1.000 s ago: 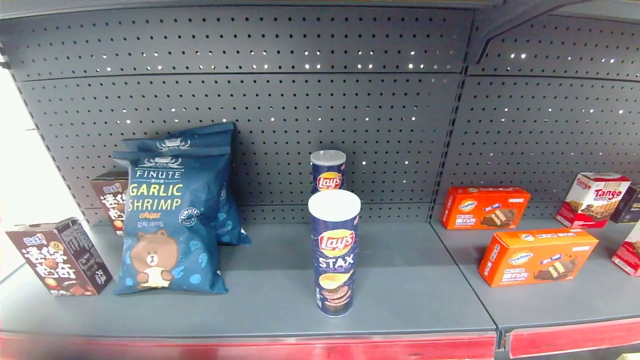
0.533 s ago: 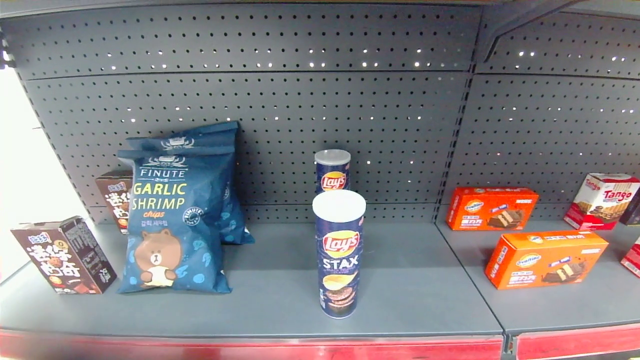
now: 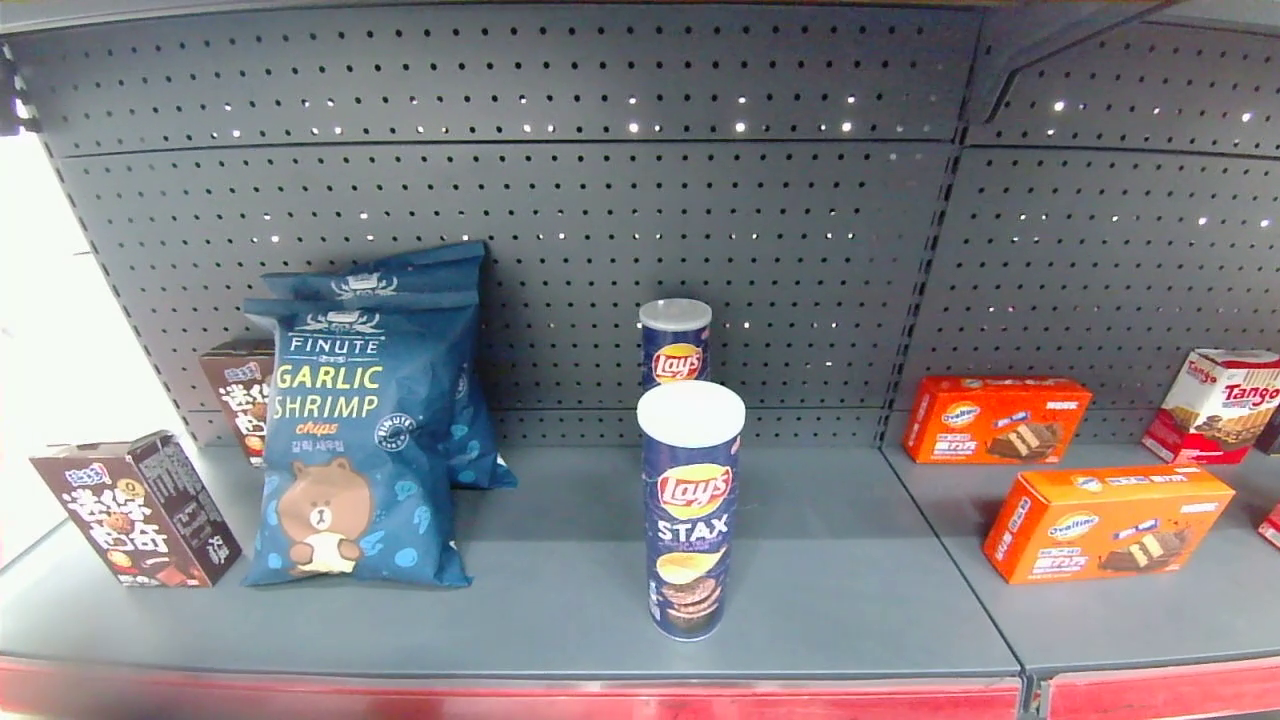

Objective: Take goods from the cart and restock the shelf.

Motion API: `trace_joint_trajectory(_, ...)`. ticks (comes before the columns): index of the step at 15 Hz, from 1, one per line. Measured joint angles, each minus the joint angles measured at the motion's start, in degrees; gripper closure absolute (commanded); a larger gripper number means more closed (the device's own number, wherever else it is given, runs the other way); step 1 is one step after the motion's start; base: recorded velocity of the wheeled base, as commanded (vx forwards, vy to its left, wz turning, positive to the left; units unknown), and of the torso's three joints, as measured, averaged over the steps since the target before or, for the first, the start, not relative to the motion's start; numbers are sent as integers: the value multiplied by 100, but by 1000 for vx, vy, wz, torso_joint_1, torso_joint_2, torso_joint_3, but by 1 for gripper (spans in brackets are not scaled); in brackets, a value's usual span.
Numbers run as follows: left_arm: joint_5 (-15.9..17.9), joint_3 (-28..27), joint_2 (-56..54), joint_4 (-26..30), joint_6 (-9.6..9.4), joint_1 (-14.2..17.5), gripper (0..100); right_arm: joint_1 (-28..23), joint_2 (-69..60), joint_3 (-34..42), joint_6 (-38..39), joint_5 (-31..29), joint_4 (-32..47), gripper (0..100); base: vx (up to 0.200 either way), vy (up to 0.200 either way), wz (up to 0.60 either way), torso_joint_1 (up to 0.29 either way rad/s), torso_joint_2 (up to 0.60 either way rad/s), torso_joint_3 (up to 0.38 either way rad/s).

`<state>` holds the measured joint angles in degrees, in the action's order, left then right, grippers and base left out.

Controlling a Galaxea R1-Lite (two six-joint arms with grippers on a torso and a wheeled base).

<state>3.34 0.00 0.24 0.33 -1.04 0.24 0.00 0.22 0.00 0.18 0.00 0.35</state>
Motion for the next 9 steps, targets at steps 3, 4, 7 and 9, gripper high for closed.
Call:
trace_joint_trajectory(3,7,0,0,2,-9,0,0,0,0,0,0,0,-2,0,0,0,0,0,0,0)
trace_joint_trajectory(4,7,0,0,0,-9,0,0,0,0,0,0,0,-2,0,0,0,0,0,0,0)
trace_joint_trajectory(7,10,0,0,2,-7,0,0,5,0,0,0,0,-2,0,0,0,0,0,0,0)
trace_joint_trajectory(9,10,0,0,2,-5,0,0,5,0,0,0,0,-2,0,0,0,0,0,0,0)
